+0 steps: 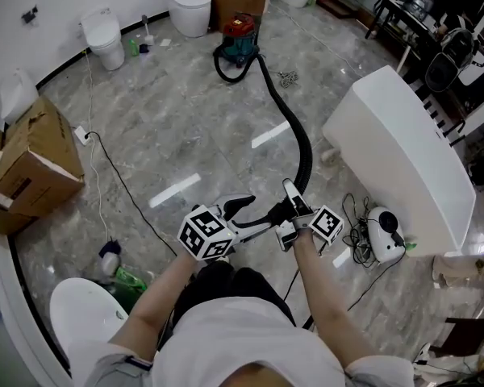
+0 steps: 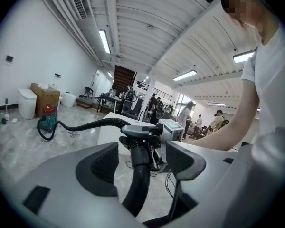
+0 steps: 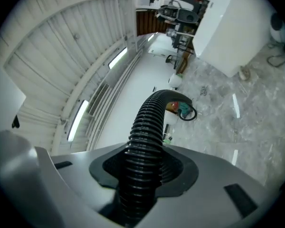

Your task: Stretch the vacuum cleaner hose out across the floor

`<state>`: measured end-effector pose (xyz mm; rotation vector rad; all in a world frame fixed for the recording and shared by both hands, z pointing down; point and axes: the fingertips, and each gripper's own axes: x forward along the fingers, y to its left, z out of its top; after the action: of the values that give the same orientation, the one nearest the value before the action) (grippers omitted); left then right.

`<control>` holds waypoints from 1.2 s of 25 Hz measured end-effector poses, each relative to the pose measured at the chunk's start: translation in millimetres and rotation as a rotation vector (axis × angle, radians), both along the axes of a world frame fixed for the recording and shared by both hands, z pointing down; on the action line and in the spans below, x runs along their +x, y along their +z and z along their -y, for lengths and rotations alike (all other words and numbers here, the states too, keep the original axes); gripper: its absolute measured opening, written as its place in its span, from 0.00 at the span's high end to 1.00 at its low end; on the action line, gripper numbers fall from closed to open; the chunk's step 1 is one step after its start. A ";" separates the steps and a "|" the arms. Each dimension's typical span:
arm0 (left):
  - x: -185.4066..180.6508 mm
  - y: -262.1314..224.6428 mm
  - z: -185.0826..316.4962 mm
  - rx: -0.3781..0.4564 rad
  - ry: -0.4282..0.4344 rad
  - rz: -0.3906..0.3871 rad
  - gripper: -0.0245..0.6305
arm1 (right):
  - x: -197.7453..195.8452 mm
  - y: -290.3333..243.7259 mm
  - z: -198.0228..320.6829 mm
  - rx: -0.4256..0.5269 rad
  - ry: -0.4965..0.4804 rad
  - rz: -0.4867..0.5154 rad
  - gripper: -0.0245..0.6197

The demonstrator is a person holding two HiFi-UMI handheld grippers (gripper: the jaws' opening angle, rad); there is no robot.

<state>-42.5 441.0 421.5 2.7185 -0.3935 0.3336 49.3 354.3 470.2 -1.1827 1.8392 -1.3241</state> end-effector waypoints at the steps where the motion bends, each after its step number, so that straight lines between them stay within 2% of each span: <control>1: 1.0 -0.3 -3.6 -0.003 0.009 -0.003 0.48 | 4.4 1.9 0.6 -0.011 0.040 0.040 0.72; 7: 3.2 5.8 -16.7 -0.017 0.042 0.001 0.48 | 8.7 5.9 8.0 -0.067 0.203 0.124 0.72; 14: 2.0 8.8 -27.7 -0.037 0.030 -0.009 0.48 | 24.6 11.7 15.3 -0.115 0.378 0.393 0.72; 17: -2.3 13.7 -26.7 -0.047 0.011 0.002 0.48 | 24.5 6.2 22.7 -0.107 0.386 0.456 0.72; 23: -23.3 34.2 -11.2 -0.104 -0.098 0.033 0.48 | 20.7 -19.8 24.1 -0.074 0.387 0.624 0.72; 27: -28.2 26.7 4.4 -0.149 -0.171 -0.072 0.48 | 10.7 -36.1 24.3 -0.050 0.337 0.703 0.72; 30: -25.2 7.0 11.8 -0.132 -0.163 -0.152 0.48 | 3.9 -45.2 23.6 -0.037 0.297 0.746 0.72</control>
<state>-67.7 429.2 428.4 2.5421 -0.5268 0.1037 53.2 330.7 425.0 -0.7774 1.0666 -1.3751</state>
